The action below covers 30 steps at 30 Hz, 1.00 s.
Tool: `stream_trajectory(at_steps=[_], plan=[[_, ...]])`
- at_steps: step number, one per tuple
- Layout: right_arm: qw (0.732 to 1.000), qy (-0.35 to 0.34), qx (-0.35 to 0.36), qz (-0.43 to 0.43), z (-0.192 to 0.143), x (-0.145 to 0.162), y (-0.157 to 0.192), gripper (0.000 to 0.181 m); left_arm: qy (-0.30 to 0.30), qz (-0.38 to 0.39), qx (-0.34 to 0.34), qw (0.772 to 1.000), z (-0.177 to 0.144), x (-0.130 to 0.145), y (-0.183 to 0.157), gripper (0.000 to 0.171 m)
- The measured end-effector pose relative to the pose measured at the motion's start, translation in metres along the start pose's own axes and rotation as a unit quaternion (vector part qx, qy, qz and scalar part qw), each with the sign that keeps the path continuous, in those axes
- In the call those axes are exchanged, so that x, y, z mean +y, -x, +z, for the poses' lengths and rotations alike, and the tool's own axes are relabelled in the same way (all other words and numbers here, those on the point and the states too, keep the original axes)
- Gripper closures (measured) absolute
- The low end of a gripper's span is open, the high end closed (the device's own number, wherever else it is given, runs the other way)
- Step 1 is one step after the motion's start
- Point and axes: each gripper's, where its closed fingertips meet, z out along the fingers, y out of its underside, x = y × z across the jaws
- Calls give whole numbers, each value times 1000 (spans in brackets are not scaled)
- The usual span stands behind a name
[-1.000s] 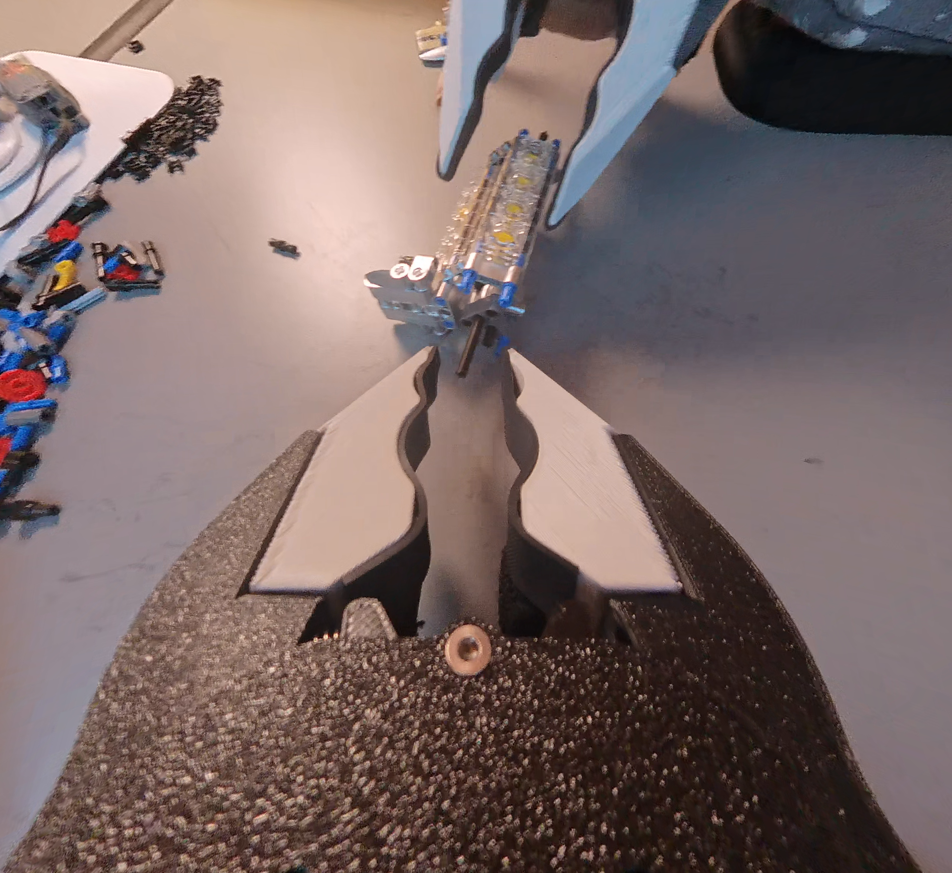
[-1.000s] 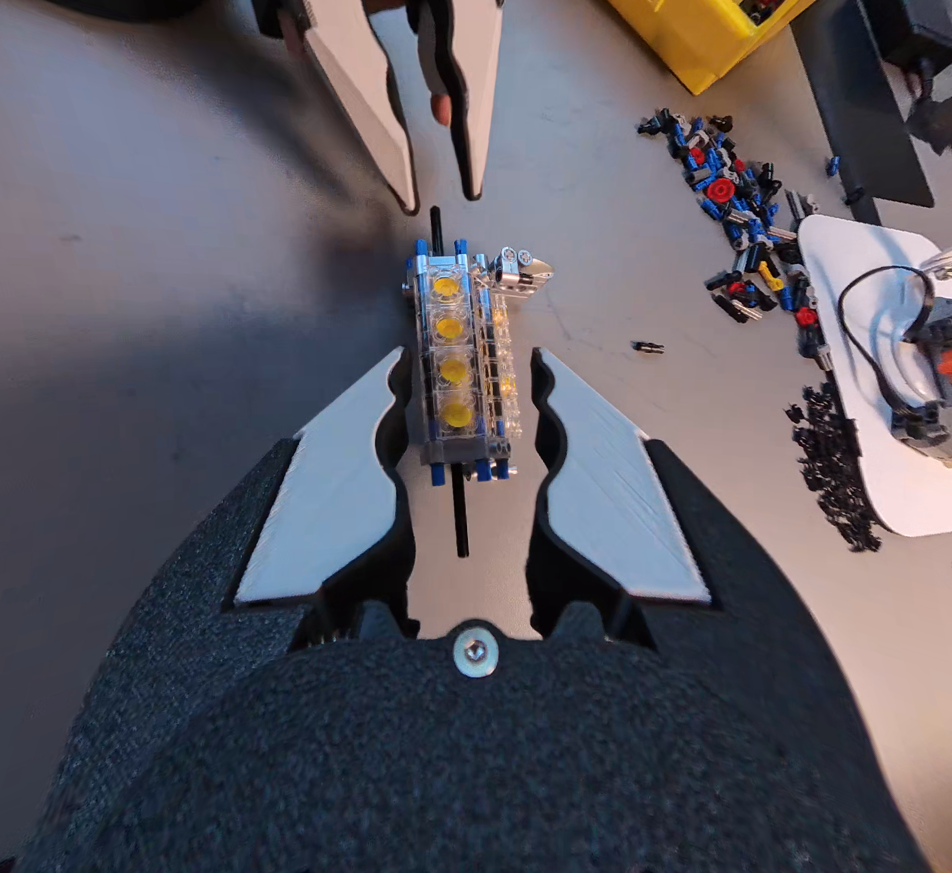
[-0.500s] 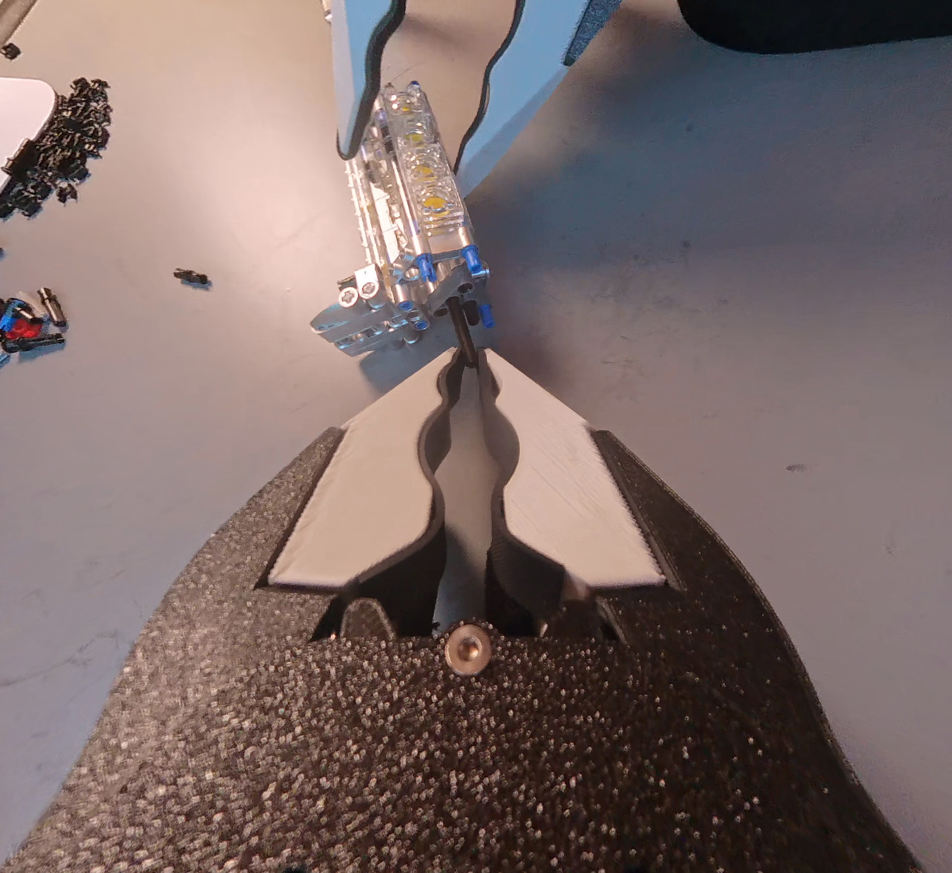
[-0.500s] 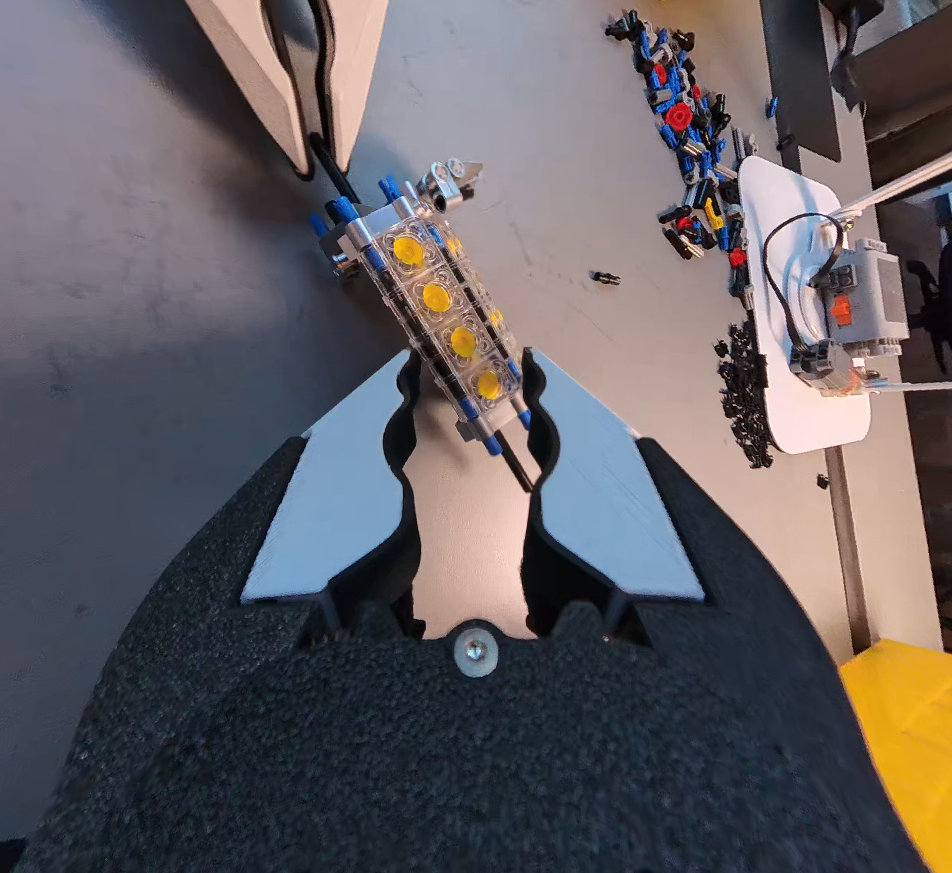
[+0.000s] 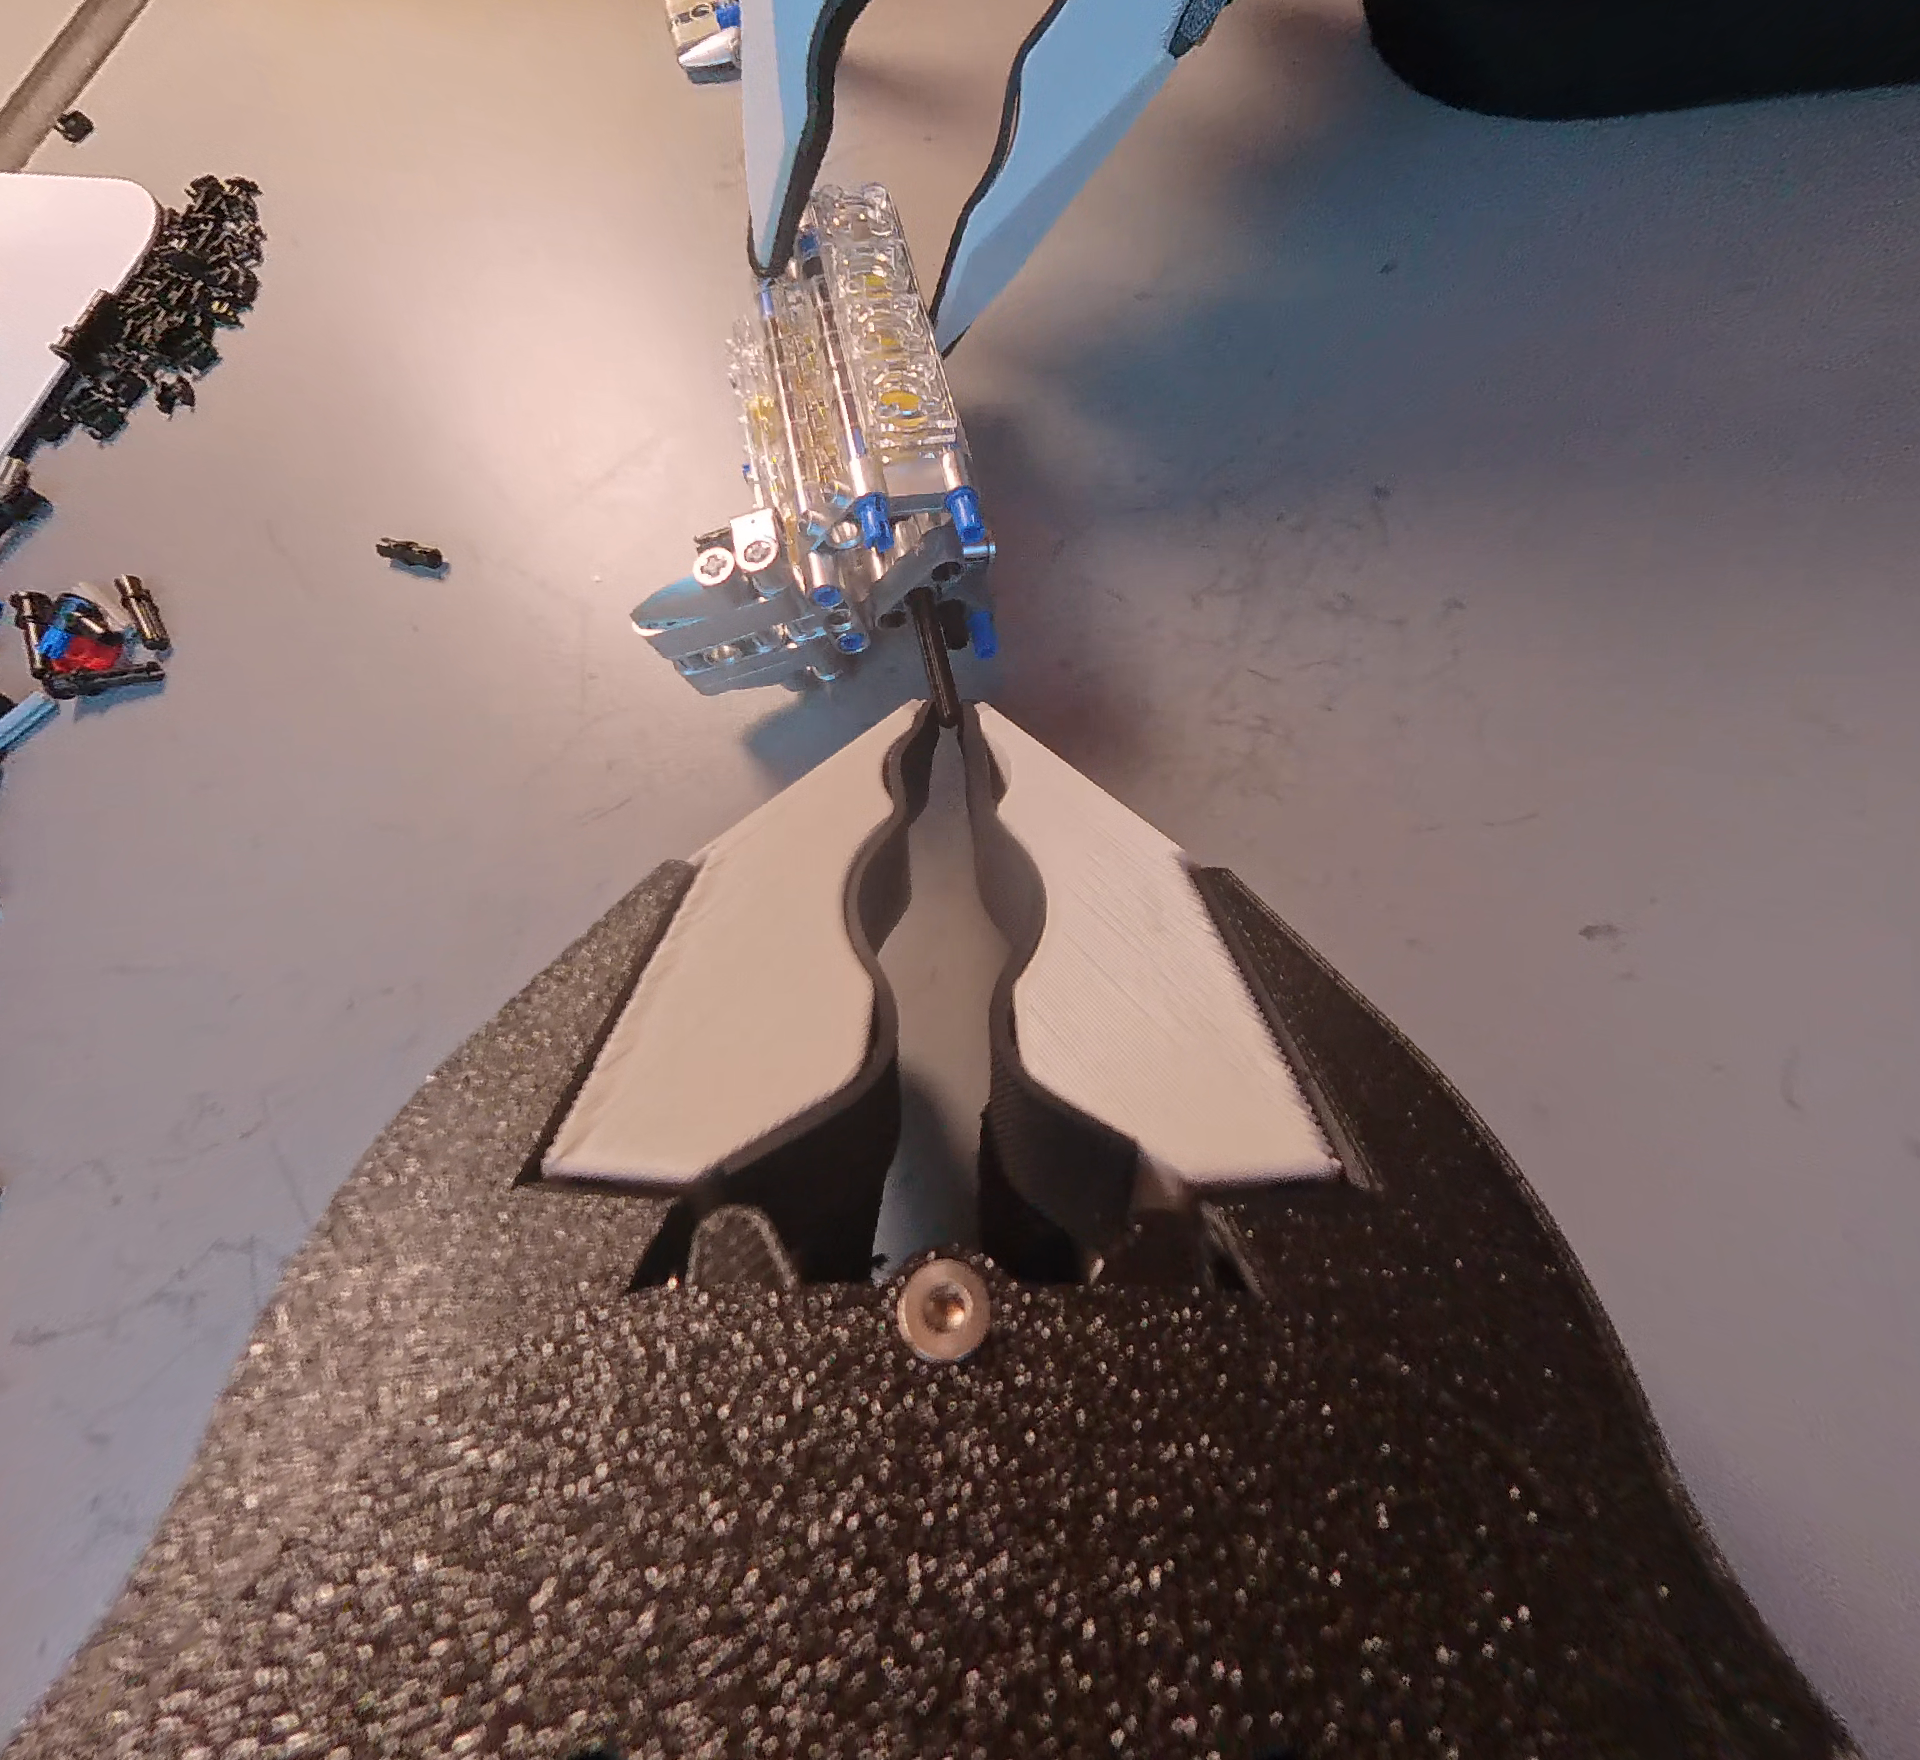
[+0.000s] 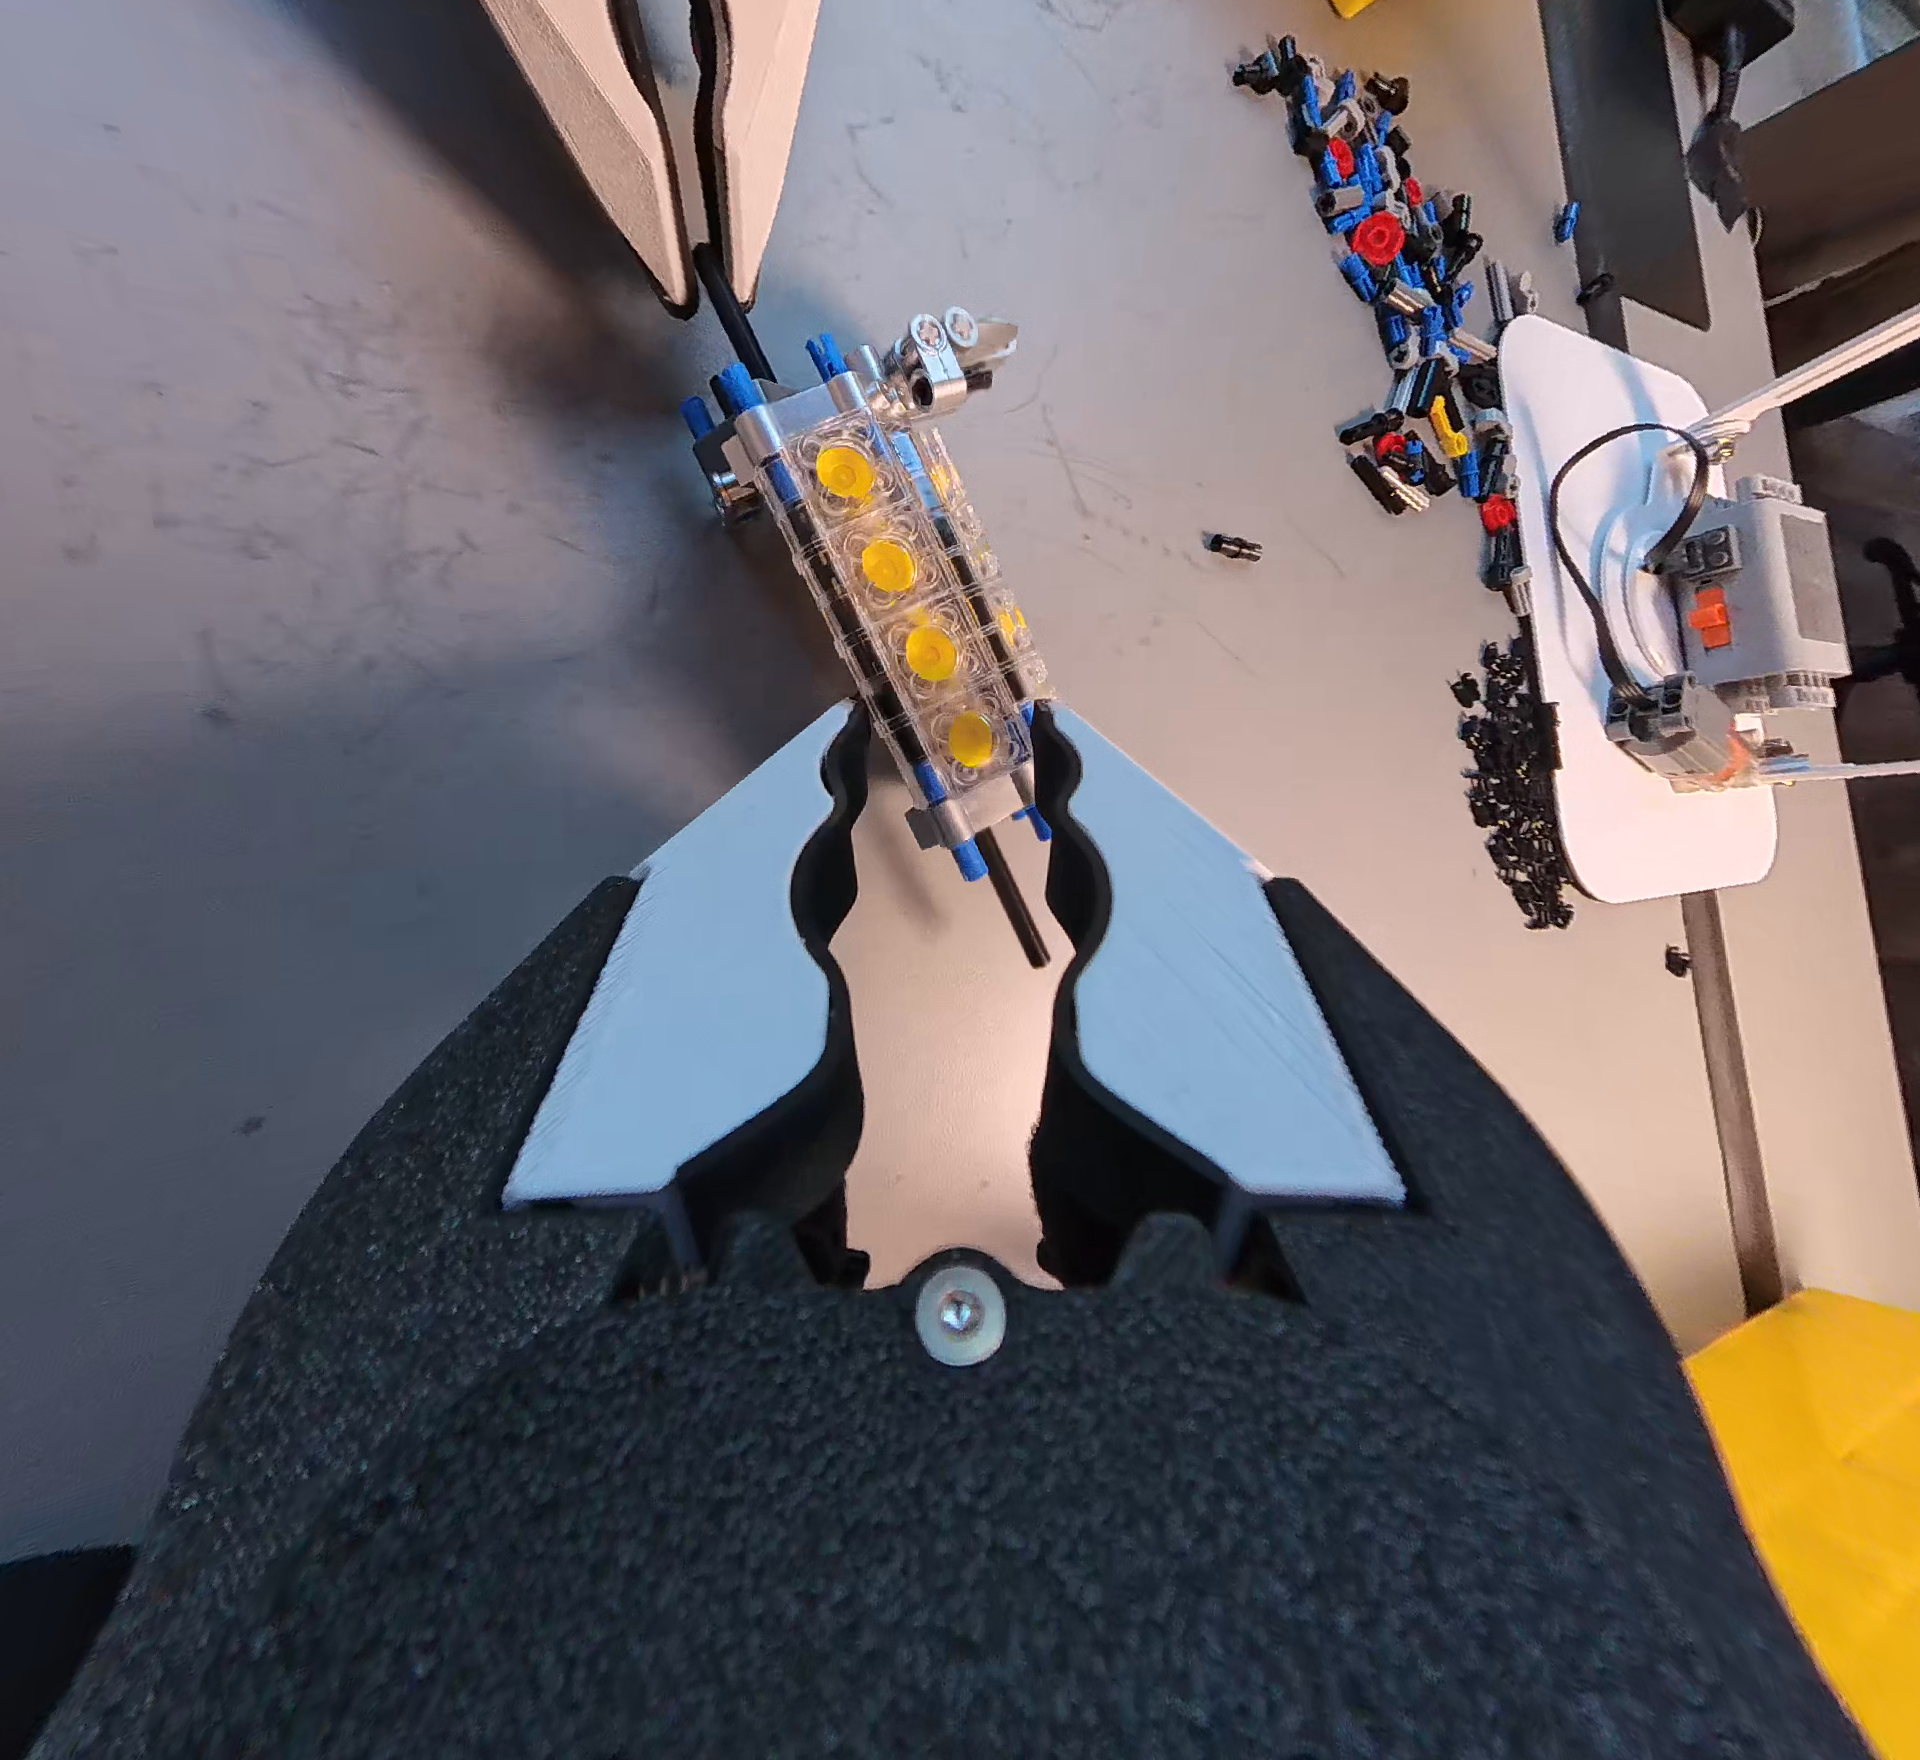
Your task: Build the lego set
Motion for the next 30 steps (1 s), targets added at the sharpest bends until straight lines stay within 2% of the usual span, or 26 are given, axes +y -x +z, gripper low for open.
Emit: stream_trajectory(at_steps=[3, 4, 6, 9, 12, 13, 15, 17, 19, 21, 22, 24, 26, 27, 30], plan=[[998, -46, -18, 40, -18, -13, -3, 133, 13, -3, -17, 1000, -2, 7, 8, 168], [996, -67, -6, 63, -31, -16, -13, 131, 12, -7, -20, 1000, -4, 8, 10, 168], [986, -100, 61, 116, -66, -11, -51, 132, 0, -19, -23, 1000, -12, 8, 15, 166], [961, -108, 157, 202, -114, 27, -98, 127, -34, -38, -36, 998, -25, -2, 25, 160], [949, -60, 174, 257, -115, 76, -107, 117, -61, -55, -45, 996, -31, -10, 32, 158], [946, -41, 164, 276, -104, 89, -103, 121, -66, -59, -45, 995, -30, -11, 33, 158], [945, -13, 137, 297, -81, 104, -94, 172, -72, -60, -46, 995, -28, -12, 32, 158], [944, -59, 126, 299, -79, 86, -95, 175, -80, -58, -48, 994, -26, -15, 31, 158], [928, -163, 111, 316, -98, 46, -103, 174, -105, -64, -48, 991, -29, -23, 31, 158], [885, -317, 48, 337, -127, -10, -101, 174, -148, -70, -45, 986, -34, -38, 30, 156], [852, -390, 0, 349, -143, -35, -97, 174, -174, -73, -41, 981, -38, -47, 29, 152], [768, -496, -117, 389, -162, -72, -84, 175, -236, -82, -33, 968, -49, -67, 28, 139], [695, -523, -240, 431, -155, -94, -67, 175, -289, -64, -32, 955, -62, -86, 24, 126], [676, -517, -278, 446, -143, -102, -58, 175, -303, -39, -37, 951, -68, -93, 20, 120], [648, -486, -347, 474, -109, -120, -33, 175, -318, 32, -45, 946, -76, -104, 2, 113]])
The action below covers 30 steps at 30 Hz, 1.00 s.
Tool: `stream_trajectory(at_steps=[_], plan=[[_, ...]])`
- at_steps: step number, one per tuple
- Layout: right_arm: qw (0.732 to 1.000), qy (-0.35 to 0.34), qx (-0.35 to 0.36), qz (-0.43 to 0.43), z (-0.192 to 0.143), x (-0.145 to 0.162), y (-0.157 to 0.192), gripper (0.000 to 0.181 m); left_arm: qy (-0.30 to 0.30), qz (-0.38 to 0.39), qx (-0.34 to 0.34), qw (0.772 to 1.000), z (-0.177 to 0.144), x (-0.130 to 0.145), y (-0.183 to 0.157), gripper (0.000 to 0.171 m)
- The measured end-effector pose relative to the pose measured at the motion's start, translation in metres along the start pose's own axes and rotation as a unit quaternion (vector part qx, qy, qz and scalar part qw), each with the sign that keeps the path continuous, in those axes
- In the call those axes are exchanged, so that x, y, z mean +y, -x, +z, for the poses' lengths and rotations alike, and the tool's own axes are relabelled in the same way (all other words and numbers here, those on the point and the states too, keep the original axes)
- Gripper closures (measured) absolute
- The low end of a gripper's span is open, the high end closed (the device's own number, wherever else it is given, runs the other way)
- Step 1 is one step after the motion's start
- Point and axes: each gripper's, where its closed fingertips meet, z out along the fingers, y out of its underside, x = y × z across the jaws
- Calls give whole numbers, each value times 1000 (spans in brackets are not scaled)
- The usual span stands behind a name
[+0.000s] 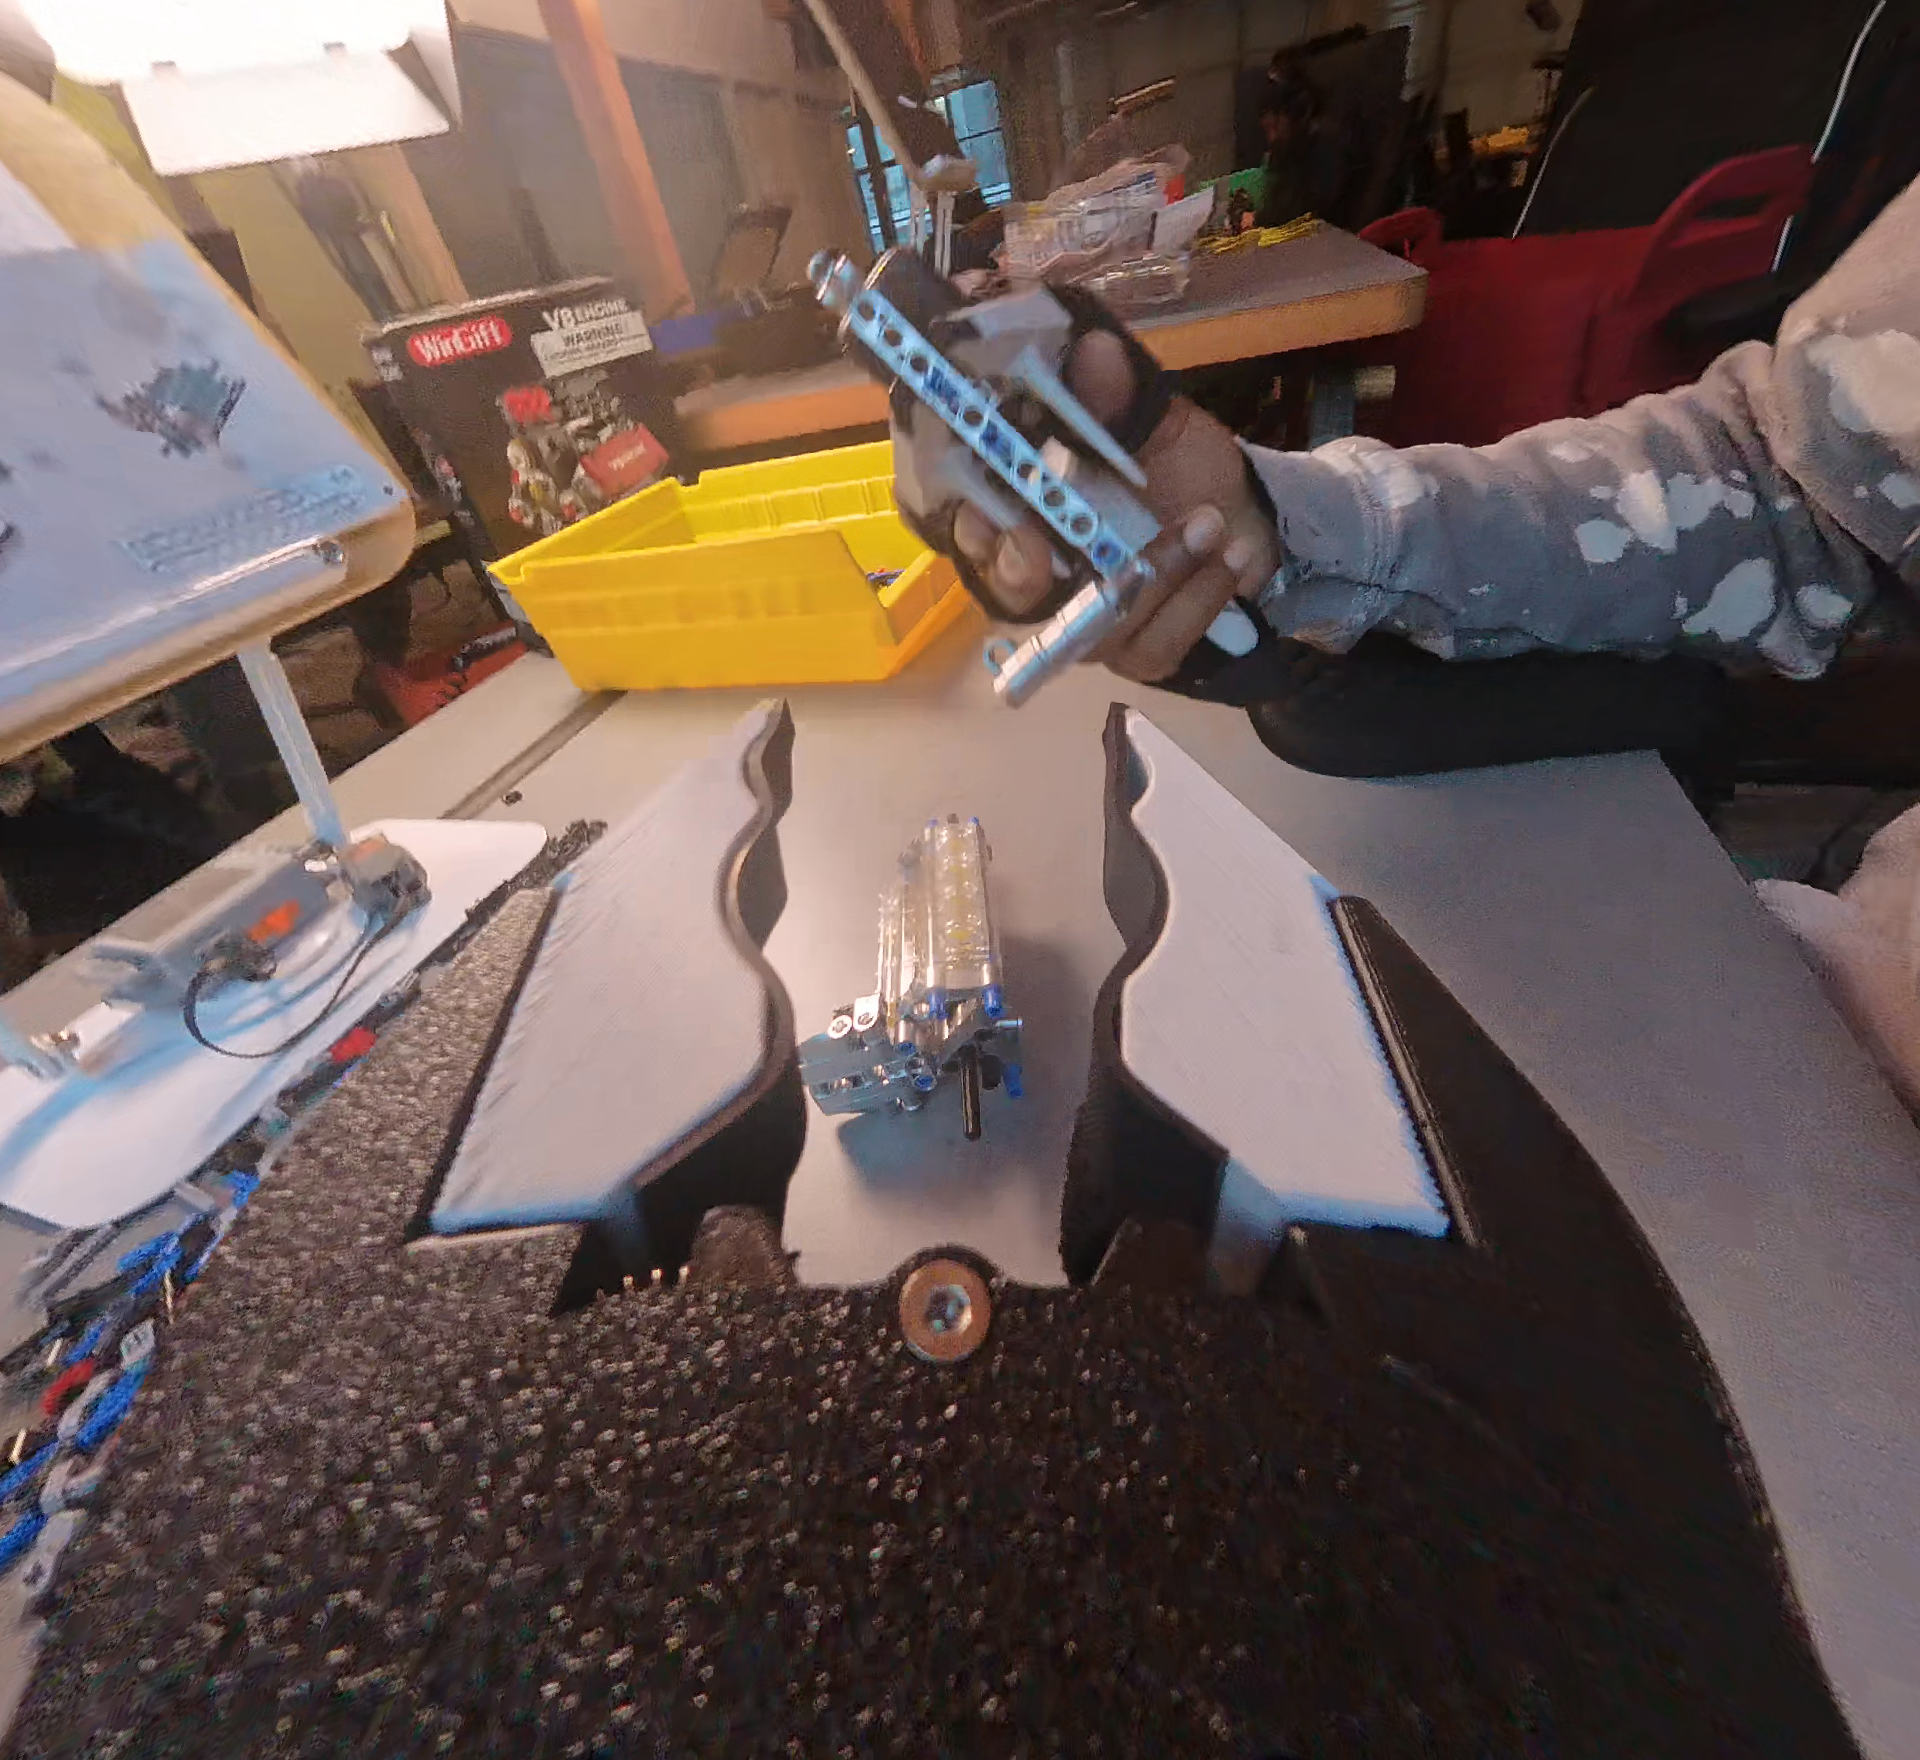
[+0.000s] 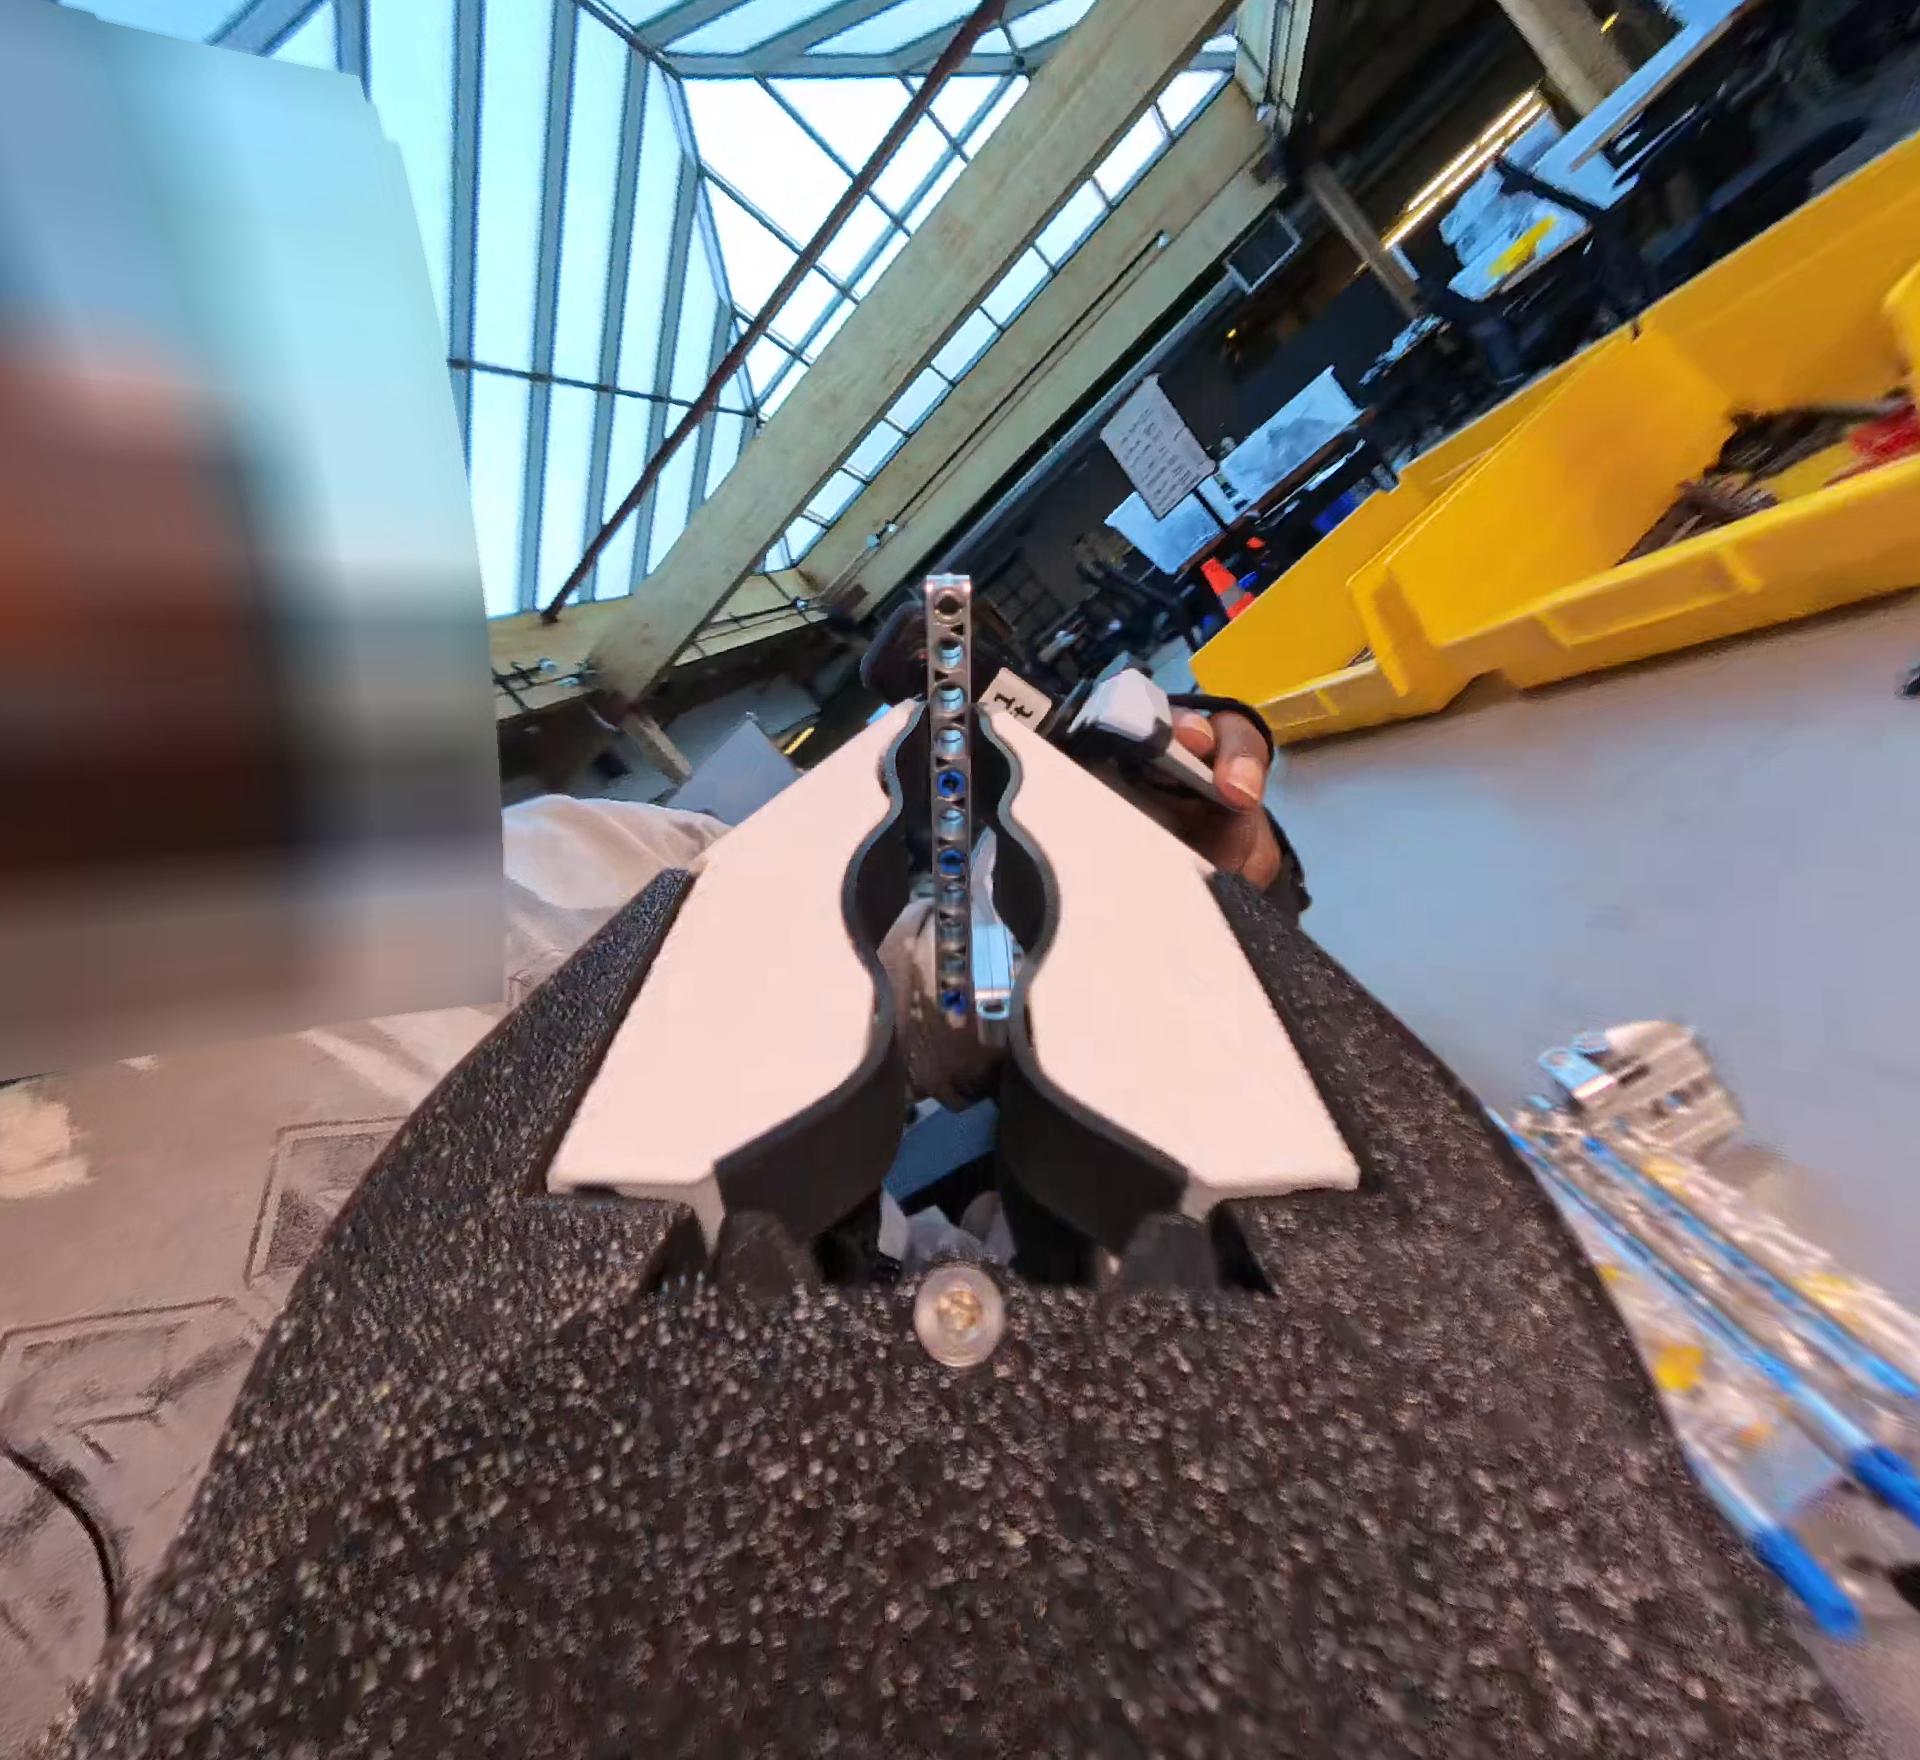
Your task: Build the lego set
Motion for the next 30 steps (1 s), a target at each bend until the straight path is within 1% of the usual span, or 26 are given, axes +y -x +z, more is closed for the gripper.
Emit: stream_trajectory(at_steps=[1, 3, 4, 7, 11, 13, 14, 15, 16, 18, 20, 22, 23, 25, 26, 27, 28, 29, 30], plan=[[1000, -2, -6, 20, 6, 6, -4, 175, 1, 9, 6, 1000, 0, 0, -5, 116], [999, -10, -5, 47, 12, 10, -12, 174, 22, 20, 29, 999, 0, 9, -17, 136], [998, -12, -1, 56, 13, 11, -16, 175, 34, 26, 32, 999, 1, 15, -20, 138], [998, -2, 27, 63, 13, 17, -30, 175, 53, 44, 30, 997, 7, 22, -22, 136], [996, -32, 12, 78, 14, 9, -27, 175, 86, 76, 34, 993, 18, 35, -29, 136], [996, -37, 3, 79, 17, 9, -24, 175, 101, 103, 12, 989, 22, 40, -25, 146], [996, -40, 1, 81, 18, 9, -24, 175, 104, 122, 1, 987, 23, 41, -23, 147], [996, -42, -1, 81, 18, 10, -24, 174, 99, 134, -8, 986, 24, 39, -22, 153], [995, -48, -3, 83, 17, 9, -25, 174, 93, 136, -9, 986, 24, 36, -23, 159], [995, -59, 7, 76, 12, 4, -29, 174, 86, 125, -6, 988, 23, 32, -24, 162], [996, -63, 20, 51, 5, -2, -31, 174, 86, 82, 5, 993, 21, 32, -22, 166], [998, -59, 33, 8, 1, -5, -28, 174, 77, 0, 32, 996, 17, 31, -22, 167], [998, -55, 35, -20, 1, -7, -23, 174, 73, -48, 51, 995, 15, 31, -23, 167], [993, -40, 45, -103, 2, -8, -11, 175, 57, -169, 99, 979, 12, 28, -27, 167], [987, -33, 43, -150, 3, -7, -2, 176, 45, -223, 116, 967, 10, 25, -28, 167], [979, -19, 50, -195, 5, -4, 4, 175, 36, -272, 133, 952, 9, 23, -27, 171], [969, -4, 72, -237, 7, -2, 3, 175, 30, -316, 150, 936, 8, 22, -28, 171], [961, -2, 90, -261, 8, -1, 2, 175, 29, -337, 157, 928, 8, 22, -27, 171], [960, -9, 92, -264, 9, -2, 3, 175, 33, -326, 146, 933, 8, 24, -26, 171]])
